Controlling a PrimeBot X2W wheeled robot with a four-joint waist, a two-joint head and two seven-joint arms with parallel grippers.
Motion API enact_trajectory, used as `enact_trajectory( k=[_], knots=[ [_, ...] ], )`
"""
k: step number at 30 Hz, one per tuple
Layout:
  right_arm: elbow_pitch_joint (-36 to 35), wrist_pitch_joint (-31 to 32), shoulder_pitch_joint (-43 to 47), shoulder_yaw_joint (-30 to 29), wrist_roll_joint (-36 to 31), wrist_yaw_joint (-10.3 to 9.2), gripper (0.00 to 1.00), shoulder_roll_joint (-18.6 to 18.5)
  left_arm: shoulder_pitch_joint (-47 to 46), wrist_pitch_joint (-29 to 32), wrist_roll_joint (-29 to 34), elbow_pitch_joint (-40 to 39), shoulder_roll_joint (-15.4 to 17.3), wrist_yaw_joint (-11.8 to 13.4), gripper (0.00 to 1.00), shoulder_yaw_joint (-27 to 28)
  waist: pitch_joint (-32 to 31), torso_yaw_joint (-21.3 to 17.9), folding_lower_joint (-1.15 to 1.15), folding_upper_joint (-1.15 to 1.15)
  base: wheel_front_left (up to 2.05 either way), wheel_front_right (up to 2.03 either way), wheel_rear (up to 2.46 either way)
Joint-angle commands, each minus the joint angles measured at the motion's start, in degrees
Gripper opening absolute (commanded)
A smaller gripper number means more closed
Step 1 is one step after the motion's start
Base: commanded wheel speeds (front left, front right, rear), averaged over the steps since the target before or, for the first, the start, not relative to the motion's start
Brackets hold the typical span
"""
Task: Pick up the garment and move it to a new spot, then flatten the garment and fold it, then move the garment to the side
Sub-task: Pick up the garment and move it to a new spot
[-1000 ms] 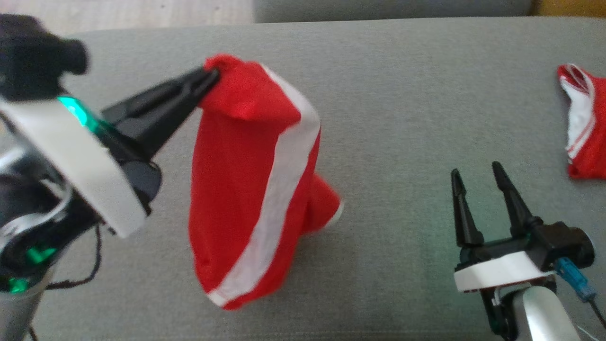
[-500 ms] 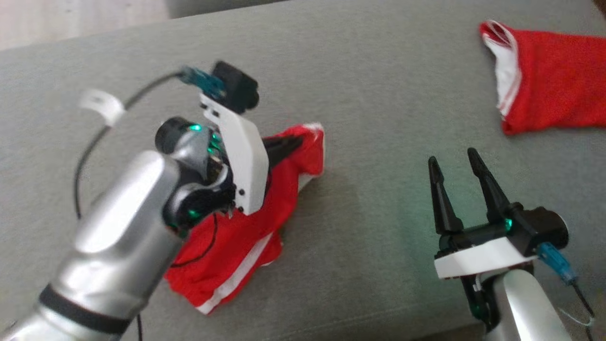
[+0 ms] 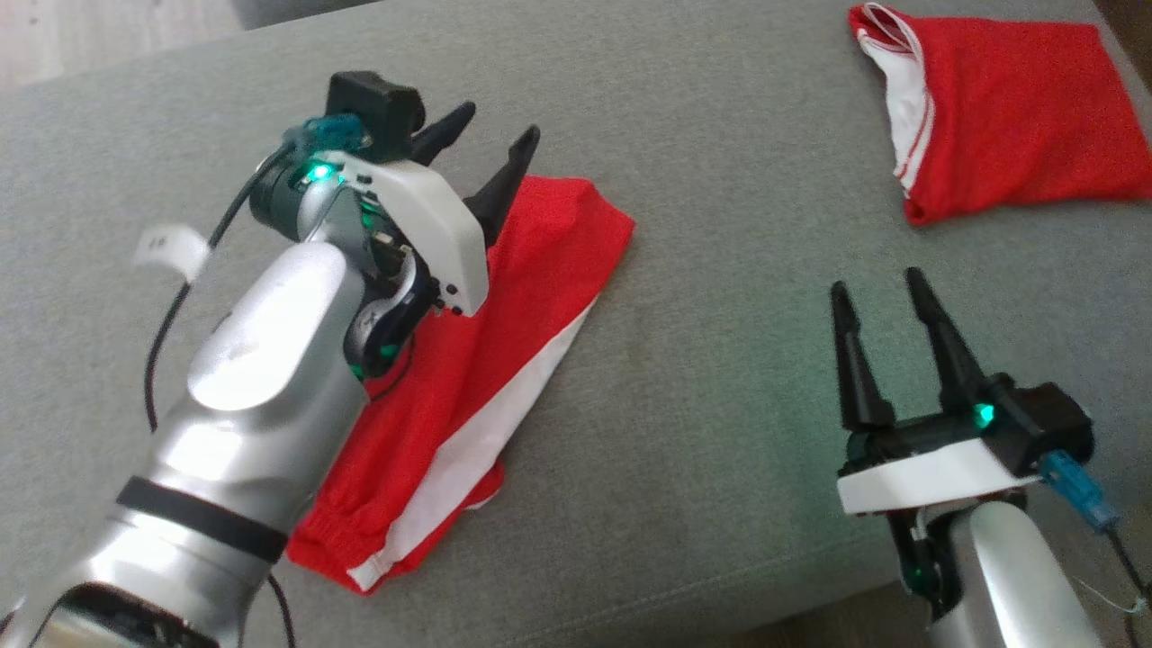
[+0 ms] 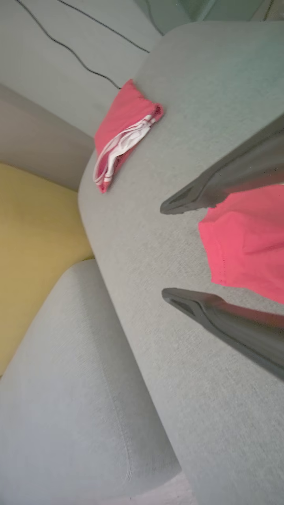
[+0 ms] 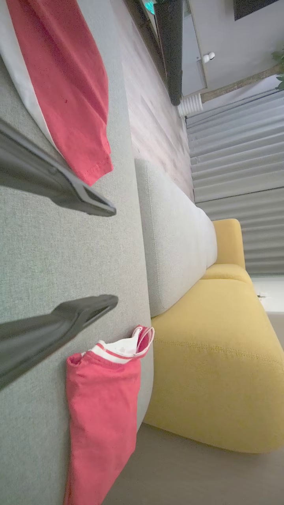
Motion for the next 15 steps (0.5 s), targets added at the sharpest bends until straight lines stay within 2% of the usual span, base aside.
enact_trajectory(
  k=[1, 9, 15],
  knots=[
    [-2.1, -0.6, -1.0, 0.6, -0.3, -0.04, 1.00, -0.2, -1.9, -2.0, 0.0, -1.7, 0.7, 0.8, 1.00, 2.8, -0.4, 1.1, 0.00, 0.00, 0.00, 0.00, 0.00],
    [-3.3, -0.6, 0.1, -3.3, -2.4, -0.04, 1.00, -0.2, 6.9, -14.5, 0.7, -5.8, -0.1, 6.7, 1.00, 5.4, -2.4, 6.5, 0.00, 0.00, 0.00, 0.00, 0.00],
    [-4.0, -0.6, 2.1, -6.6, -4.1, -0.04, 1.00, -0.1, 16.7, -18.0, 2.1, -12.6, 0.4, 11.9, 1.00, 7.1, -4.3, 10.9, 0.00, 0.00, 0.00, 0.00, 0.00]
  ],
)
